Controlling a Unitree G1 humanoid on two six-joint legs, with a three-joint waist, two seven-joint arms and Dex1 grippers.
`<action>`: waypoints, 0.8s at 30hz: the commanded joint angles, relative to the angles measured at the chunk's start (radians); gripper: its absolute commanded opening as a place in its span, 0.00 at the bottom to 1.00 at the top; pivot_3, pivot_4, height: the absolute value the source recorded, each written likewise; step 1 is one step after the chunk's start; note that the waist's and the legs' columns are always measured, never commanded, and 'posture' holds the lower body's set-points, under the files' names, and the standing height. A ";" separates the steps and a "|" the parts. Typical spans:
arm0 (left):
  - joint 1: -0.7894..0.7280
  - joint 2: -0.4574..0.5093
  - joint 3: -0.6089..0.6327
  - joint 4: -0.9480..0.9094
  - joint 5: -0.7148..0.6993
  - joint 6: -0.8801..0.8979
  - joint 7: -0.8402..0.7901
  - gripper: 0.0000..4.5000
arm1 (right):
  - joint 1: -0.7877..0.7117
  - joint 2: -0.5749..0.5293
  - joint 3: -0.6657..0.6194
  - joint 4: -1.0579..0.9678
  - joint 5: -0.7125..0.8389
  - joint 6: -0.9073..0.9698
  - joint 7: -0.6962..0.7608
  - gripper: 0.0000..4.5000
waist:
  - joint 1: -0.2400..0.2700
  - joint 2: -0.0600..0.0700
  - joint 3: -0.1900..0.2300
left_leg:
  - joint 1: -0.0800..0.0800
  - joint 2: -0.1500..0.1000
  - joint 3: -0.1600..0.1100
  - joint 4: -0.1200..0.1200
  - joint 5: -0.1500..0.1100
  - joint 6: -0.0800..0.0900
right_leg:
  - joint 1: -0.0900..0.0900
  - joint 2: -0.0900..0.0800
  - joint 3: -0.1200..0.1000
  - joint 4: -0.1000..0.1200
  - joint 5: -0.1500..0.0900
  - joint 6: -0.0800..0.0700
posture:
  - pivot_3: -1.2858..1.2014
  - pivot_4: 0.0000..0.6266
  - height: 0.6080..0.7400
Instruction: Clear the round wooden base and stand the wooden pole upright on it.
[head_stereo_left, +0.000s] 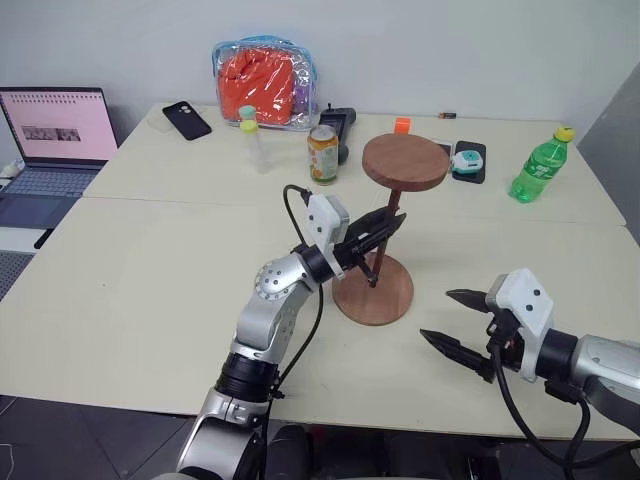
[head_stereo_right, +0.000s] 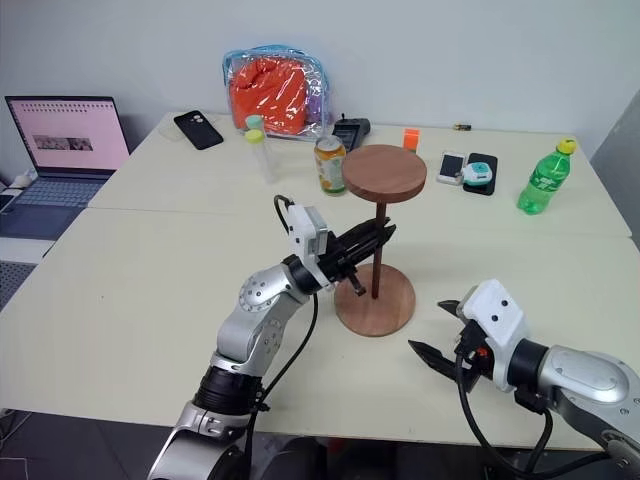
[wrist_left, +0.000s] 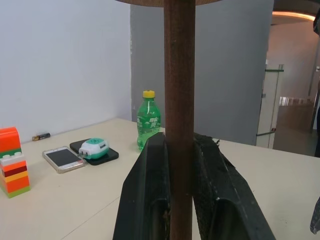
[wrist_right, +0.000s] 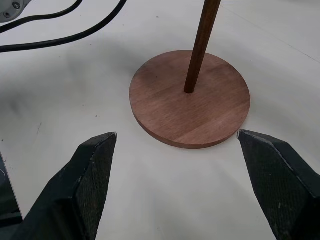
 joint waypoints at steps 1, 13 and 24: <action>0.045 0.024 -0.003 -0.016 0.016 0.013 0.009 0.06 | -0.020 0.010 -0.002 -0.038 0.007 -0.017 -0.003 0.90 | 0.000 0.000 0.000 | 0.000 0.000 0.000 0.000 0.000 0.000 | 0.000 0.000 0.000 0.000 0.000 0.000 | 0.52 0.24 1.00; 0.091 0.081 -0.050 0.011 0.072 0.026 0.013 0.06 | -0.029 0.035 0.002 -0.038 0.015 -0.010 -0.015 0.90 | -0.001 0.001 -0.005 | 0.002 0.000 0.000 -0.001 0.000 0.000 | 0.002 0.000 0.000 -0.001 0.000 0.000 | 0.52 0.24 1.00; 0.079 0.104 -0.048 0.021 0.083 0.033 0.041 0.06 | -0.039 0.039 0.013 -0.034 0.010 -0.009 -0.017 0.90 | -0.002 0.001 -0.006 | 0.006 0.001 0.000 -0.002 0.000 0.001 | 0.005 0.001 0.000 -0.001 0.000 0.000 | 0.52 0.24 1.00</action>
